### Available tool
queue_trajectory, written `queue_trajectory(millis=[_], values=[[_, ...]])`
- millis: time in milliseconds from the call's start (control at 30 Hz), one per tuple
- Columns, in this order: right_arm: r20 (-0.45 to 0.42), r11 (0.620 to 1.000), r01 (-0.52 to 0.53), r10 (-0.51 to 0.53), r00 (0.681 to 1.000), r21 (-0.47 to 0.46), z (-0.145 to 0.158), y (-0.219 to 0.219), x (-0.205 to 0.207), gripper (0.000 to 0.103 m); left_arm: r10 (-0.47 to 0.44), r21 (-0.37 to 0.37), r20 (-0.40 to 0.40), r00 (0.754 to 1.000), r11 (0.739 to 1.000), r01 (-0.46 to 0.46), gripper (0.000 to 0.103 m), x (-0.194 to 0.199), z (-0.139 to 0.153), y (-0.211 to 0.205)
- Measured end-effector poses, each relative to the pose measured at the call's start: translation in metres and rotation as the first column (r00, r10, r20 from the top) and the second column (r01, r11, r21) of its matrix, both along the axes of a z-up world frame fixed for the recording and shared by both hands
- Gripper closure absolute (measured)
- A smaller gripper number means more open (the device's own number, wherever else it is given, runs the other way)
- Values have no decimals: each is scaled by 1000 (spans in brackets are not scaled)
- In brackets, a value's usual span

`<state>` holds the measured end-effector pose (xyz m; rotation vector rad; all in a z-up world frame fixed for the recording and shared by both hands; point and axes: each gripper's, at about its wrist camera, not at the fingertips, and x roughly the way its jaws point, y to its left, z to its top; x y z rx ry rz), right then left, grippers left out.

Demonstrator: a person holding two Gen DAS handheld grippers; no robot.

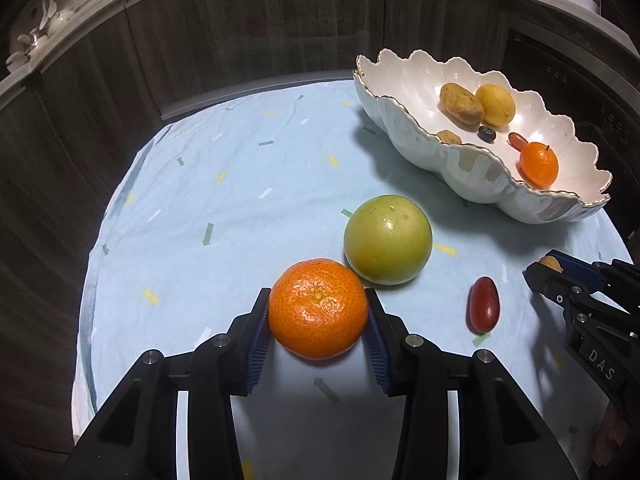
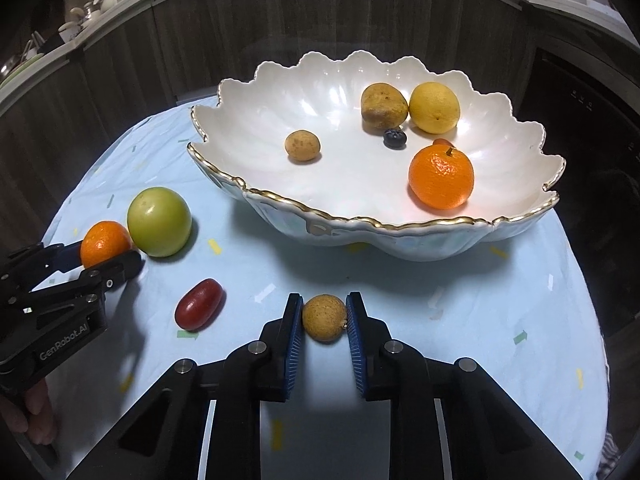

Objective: Organize fruits
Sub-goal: 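Lift and carry the mandarin and brown round fruit over the white bowl with both tools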

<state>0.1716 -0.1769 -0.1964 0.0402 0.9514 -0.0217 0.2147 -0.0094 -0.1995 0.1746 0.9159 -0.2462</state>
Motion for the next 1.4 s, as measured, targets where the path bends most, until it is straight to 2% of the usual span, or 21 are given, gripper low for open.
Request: queue_trajectory(millis=[533,900,1400], values=[[73,1000,3,-4,997,11,43,-6,-24,80,12,-16,72,997,1000,-11,61,-25,45,-4],[117,999,40,-42,992,19,73,-27,-33,80,-14,-34,119,993,999,18,61,-31,78,-29],[159,995,101,-103,982,24,96,-64,-28,80,-66,-41,157,985,996,73,61,-26,102,-65]])
